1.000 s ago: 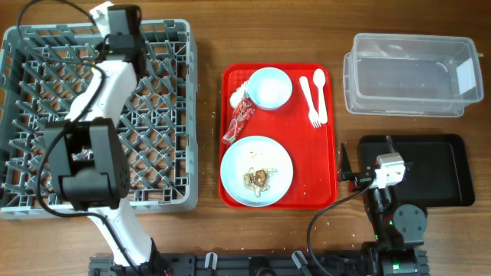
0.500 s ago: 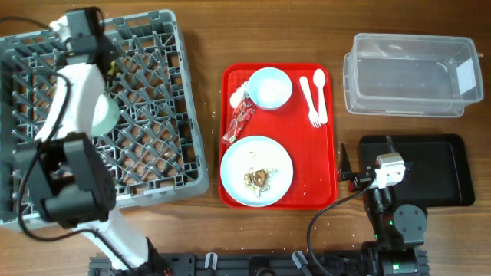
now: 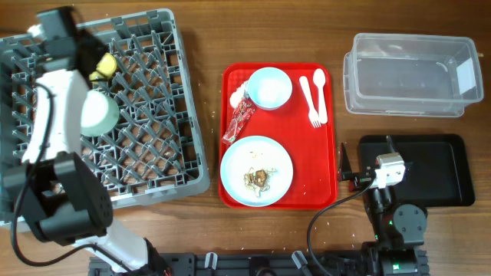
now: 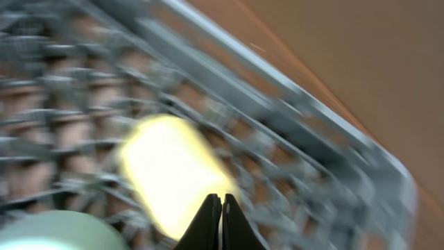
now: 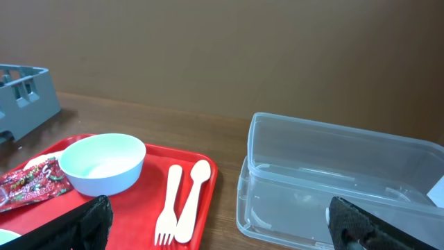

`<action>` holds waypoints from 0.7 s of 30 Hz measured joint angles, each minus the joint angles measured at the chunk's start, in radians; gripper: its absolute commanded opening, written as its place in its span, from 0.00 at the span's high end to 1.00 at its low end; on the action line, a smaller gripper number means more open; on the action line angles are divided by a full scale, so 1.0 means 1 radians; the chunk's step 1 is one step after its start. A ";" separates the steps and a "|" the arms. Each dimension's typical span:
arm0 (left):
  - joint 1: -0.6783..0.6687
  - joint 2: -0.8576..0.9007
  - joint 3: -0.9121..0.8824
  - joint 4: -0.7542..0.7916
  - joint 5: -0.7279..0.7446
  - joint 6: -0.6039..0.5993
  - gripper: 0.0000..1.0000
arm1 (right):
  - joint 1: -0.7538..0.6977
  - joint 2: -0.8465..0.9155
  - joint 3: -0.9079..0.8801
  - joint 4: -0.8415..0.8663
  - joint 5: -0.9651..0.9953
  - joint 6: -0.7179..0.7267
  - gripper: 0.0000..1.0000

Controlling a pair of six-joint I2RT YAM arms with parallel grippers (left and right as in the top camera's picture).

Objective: Sort waste into correct bins and load items into the dishwasher rack

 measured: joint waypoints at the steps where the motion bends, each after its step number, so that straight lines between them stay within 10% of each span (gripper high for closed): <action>1: -0.032 -0.001 0.000 0.000 0.013 0.025 0.96 | 0.000 0.000 0.000 0.000 0.000 0.000 0.00; 21: 0.067 0.105 0.000 0.000 -0.053 0.080 0.96 | 0.000 0.000 0.000 0.000 0.000 0.000 0.00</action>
